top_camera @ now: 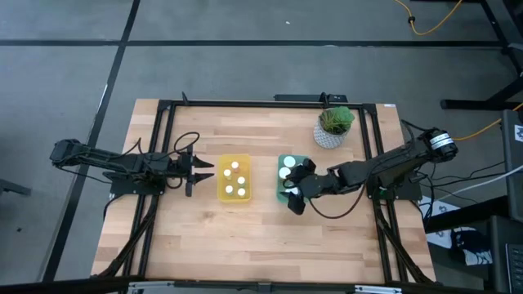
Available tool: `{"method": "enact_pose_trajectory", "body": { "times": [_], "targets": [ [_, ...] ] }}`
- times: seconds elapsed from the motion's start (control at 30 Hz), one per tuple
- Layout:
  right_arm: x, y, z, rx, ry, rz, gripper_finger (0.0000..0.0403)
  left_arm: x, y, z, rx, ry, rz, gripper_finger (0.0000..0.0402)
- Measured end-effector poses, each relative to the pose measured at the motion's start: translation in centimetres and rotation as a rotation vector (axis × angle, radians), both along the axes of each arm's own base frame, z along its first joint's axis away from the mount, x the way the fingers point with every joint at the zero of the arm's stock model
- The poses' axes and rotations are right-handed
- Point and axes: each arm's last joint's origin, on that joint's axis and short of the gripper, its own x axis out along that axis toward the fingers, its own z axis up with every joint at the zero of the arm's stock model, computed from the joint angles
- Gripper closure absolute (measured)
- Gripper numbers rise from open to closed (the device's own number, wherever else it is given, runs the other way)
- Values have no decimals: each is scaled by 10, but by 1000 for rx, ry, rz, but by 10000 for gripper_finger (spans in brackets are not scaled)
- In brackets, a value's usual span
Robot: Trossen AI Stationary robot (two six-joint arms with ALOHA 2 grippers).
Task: Pick and place medicine bottles into bin by pill shape (circle, oval)
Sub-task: Return to Home Position
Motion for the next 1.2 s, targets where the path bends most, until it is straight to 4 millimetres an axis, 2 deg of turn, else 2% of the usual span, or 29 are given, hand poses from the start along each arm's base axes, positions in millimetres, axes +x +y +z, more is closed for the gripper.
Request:
{"method": "enact_pose_trajectory", "body": {
  "times": [0.2, 0.43, 0.6, 0.83, 0.93, 1.07, 1.2],
  "targets": [
    [1, 2, 1, 35, -4, 37, 89, 0, 0, 0, 0, 0, 0, 252],
    [1, 1, 1, -30, 2, 79, 89, 0, 0, 0, 0, 0, 0, 252],
    [4, 4, 5, -70, -24, 195, 89, 0, 0, 0, 0, 0, 0, 252],
    [8, 7, 10, -40, -82, 278, 89, 0, 0, 0, 0, 0, 1, 252],
    [2, 7, 12, -5, -52, 354, 89, 0, 0, 0, 0, 0, 0, 252],
    [-13, 4, 27, 9, -57, 384, 89, 0, 0, 0, 0, 0, 0, 252],
    [-32, -3, 58, -102, -168, 431, 89, 0, 0, 0, 0, 0, 0, 252]
  ]
}}
